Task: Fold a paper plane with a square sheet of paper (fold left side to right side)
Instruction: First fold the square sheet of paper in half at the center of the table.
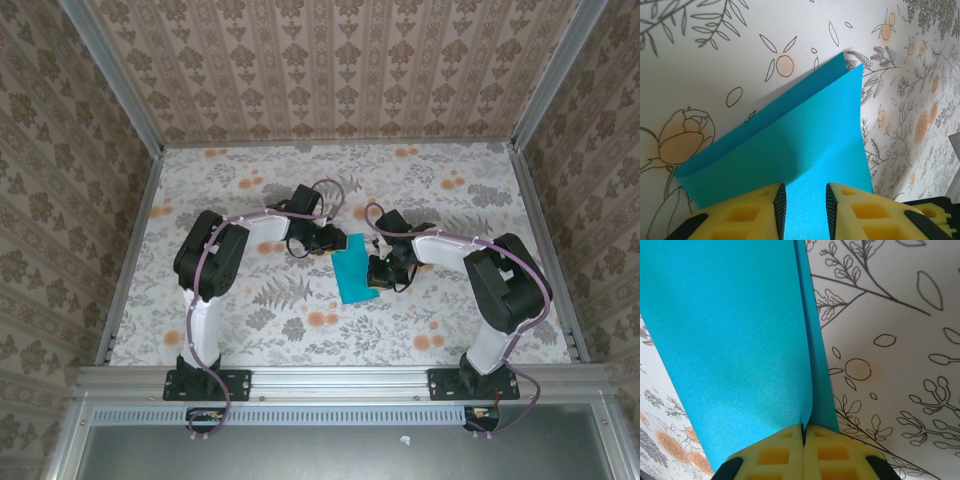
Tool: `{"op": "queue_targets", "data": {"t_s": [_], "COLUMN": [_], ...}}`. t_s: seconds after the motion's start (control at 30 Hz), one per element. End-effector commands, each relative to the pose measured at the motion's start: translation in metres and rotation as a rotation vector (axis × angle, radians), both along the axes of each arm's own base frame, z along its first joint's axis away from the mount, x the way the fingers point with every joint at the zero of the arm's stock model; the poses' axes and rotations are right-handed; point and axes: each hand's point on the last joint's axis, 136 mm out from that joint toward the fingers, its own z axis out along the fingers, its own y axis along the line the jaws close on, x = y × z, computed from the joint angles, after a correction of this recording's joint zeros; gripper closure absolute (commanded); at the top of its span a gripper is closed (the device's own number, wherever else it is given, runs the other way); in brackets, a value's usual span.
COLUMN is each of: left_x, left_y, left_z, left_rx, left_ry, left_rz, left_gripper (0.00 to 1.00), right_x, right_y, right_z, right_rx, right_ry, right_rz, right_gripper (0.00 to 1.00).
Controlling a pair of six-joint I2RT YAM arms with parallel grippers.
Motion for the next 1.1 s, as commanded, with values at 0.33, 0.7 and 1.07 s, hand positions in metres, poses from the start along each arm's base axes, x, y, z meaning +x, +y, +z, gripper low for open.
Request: {"op": "queue_targets", "data": {"t_s": [0.33,0.7,1.07], "left_x": [0.019,0.026,0.0], "left_y": [0.04,0.03,-0.008], "left_z": [-0.022,0.031,0.024], "left_rx": [0.093,0.017,-0.019], "left_ry": [0.002,-0.157,-0.12], "left_rz": [0.067,0.048,-0.026], "left_gripper": [0.7,0.72,0.72], "right_x": [-0.018,-0.018,-0.018], "right_y": [-0.02,-0.017,-0.016], "right_z": [-0.018,-0.017,-0.019], "right_rx": [-0.106,-0.096,-0.096], "right_ry": [0.085,0.083,0.088], "right_rz": [0.009,0.01,0.011], "right_gripper": [0.96,0.96,0.96]}}
